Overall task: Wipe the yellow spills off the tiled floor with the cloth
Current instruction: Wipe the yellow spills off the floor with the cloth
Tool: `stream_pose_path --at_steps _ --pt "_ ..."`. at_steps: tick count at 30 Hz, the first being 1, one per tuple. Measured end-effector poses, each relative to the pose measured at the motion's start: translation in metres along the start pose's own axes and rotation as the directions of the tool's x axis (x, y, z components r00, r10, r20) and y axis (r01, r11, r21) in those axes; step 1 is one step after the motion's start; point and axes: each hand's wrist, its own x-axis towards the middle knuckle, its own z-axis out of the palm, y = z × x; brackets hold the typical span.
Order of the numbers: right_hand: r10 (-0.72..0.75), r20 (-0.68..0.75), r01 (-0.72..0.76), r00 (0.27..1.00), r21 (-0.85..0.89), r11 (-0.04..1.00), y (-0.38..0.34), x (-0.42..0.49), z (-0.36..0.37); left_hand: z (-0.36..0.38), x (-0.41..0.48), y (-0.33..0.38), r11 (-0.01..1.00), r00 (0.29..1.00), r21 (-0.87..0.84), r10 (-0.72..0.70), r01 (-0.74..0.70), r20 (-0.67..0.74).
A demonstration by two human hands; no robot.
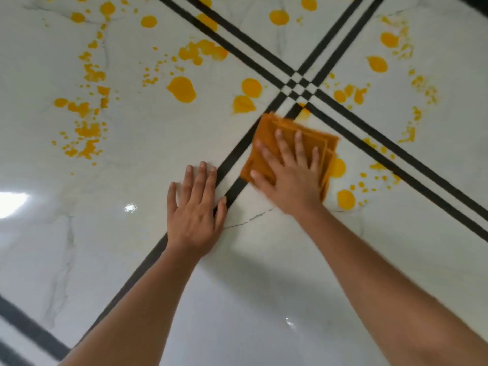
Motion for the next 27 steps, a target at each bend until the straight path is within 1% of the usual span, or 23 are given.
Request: stream_pose_path --at_steps 2,3,4,5,7,8,9,10,13,14,15,17,19,21,24,27 --pt "-0.19 0.026 0.19 0.981 -0.007 0.982 0.012 -0.063 0.007 -0.003 0.005 0.013 0.999 0.999 -0.021 0.035 -0.034 0.008" --pt "-0.253 0.066 0.254 0.965 -0.003 0.967 0.024 -0.09 0.006 -0.003 0.008 0.018 0.998 0.999 -0.021 0.051 -0.051 0.016" --pt "-0.276 0.081 0.277 0.958 -0.005 0.961 0.044 -0.096 0.005 -0.001 0.011 0.025 0.998 0.997 -0.012 0.067 -0.066 0.026" --pt "-0.25 0.079 0.253 0.965 -0.023 0.967 0.061 -0.083 0.006 0.0 0.013 0.029 0.997 0.996 0.001 0.082 -0.082 0.029" --pt "-0.057 0.054 0.058 0.997 -0.021 0.998 0.084 -0.027 0.002 0.003 0.02 0.042 0.993 0.993 0.027 0.115 -0.116 0.028" --pt "0.042 0.062 -0.042 0.997 -0.008 0.999 0.088 -0.003 -0.002 0.006 0.024 0.048 0.991 0.991 0.035 0.128 -0.129 0.037" --pt "0.1 0.065 -0.099 0.993 -0.009 0.995 0.088 0.01 -0.003 0.007 0.028 0.054 0.99 0.99 0.047 0.13 -0.133 0.051" --pt "0.112 0.064 -0.111 0.992 -0.017 0.994 0.086 0.012 -0.001 0.008 0.031 0.058 0.99 0.99 0.056 0.127 -0.131 0.062" --pt "-0.02 0.121 0.02 0.992 0.004 1.0 0.088 -0.025 -0.003 -0.004 0.03 0.082 0.983 0.985 0.094 0.149 -0.156 0.085" --pt "-0.037 0.145 0.031 0.989 0.044 0.999 0.091 -0.036 -0.007 -0.009 0.027 0.089 0.979 0.981 0.105 0.164 -0.175 0.103" --pt "-0.021 0.163 0.004 0.986 0.102 0.995 0.097 -0.041 -0.016 -0.017 0.027 0.099 0.977 0.978 0.105 0.173 -0.185 0.114" --pt "0.116 0.138 -0.148 0.984 0.254 0.956 0.105 -0.047 -0.038 -0.03 0.028 0.117 0.982 0.98 0.073 0.168 -0.176 0.111" --pt "0.233 0.1 -0.253 0.967 0.337 0.907 0.115 -0.052 -0.054 -0.037 0.035 0.136 0.985 0.98 0.04 0.162 -0.167 0.112" --pt "0.236 0.132 -0.265 0.963 0.297 0.917 0.127 -0.06 -0.062 -0.035 0.04 0.155 0.982 0.971 0.023 0.184 -0.189 0.153" --pt "0.302 0.219 -0.351 0.928 0.243 0.904 0.153 -0.061 -0.074 -0.026 0.047 0.184 0.96 0.928 0.009 0.27 -0.281 0.258" --pt "0.33 0.269 -0.392 0.905 0.221 0.893 0.173 -0.056 -0.073 -0.003 0.06 0.199 0.922 0.88 0.082 0.331 -0.379 0.341"
